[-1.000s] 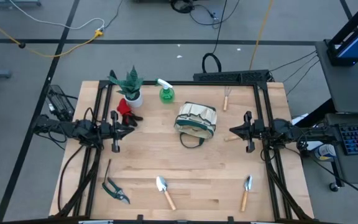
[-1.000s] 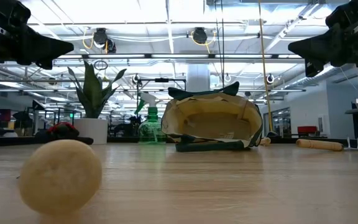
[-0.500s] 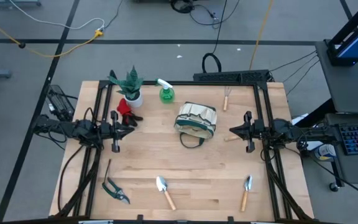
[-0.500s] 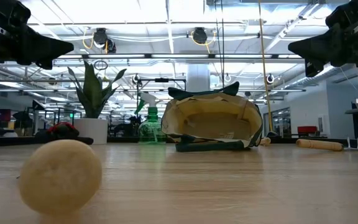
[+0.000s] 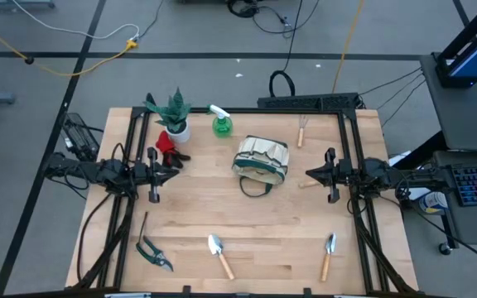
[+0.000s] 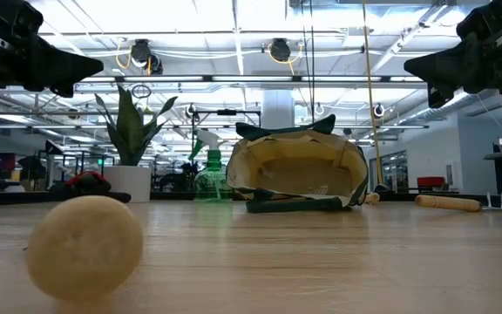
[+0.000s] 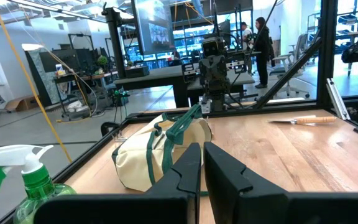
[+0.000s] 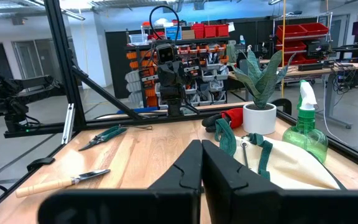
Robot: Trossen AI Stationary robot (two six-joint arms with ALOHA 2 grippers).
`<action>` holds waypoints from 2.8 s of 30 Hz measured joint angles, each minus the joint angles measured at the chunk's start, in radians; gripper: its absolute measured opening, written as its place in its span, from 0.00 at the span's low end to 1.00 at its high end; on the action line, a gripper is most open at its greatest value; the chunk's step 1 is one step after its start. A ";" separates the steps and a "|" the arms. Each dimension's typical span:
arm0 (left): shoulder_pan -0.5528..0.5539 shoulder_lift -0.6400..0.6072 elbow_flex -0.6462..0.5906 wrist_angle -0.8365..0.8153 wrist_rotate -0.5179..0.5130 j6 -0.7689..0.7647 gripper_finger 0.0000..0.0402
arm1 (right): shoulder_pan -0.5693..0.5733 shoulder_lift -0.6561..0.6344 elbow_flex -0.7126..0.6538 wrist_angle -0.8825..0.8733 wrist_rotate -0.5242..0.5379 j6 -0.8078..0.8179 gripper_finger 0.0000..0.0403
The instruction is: Pick & Place Garden tools in Gardening bag
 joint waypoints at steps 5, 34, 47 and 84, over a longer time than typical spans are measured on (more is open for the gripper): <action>0.000 0.000 0.000 0.000 0.000 0.000 0.06 | 0.000 0.000 0.000 0.000 0.000 0.000 0.00; 0.000 0.000 0.000 0.000 0.000 0.000 0.06 | 0.000 0.000 0.001 0.000 0.000 0.000 0.00; 0.000 0.000 0.000 0.000 0.000 0.000 0.06 | 0.000 0.000 0.001 0.000 0.000 0.000 0.00; 0.000 0.000 0.000 0.001 0.000 0.000 0.06 | 0.000 0.000 0.000 0.068 0.005 -0.269 0.00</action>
